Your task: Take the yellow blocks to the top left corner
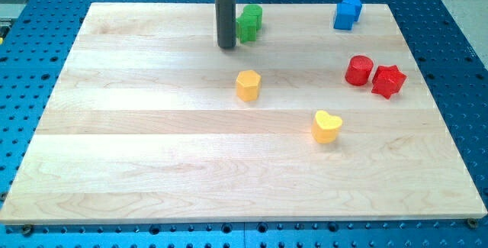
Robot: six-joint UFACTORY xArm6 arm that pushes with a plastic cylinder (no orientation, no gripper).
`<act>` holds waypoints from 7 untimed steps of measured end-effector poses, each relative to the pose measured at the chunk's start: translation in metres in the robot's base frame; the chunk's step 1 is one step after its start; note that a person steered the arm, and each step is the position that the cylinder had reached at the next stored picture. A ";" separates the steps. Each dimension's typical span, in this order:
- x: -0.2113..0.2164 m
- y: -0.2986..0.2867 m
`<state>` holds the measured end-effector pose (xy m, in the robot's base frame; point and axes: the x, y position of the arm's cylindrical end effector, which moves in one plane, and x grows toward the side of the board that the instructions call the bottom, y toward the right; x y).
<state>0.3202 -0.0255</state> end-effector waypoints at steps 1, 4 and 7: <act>0.006 0.038; 0.024 0.087; 0.104 0.026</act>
<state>0.4244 0.0007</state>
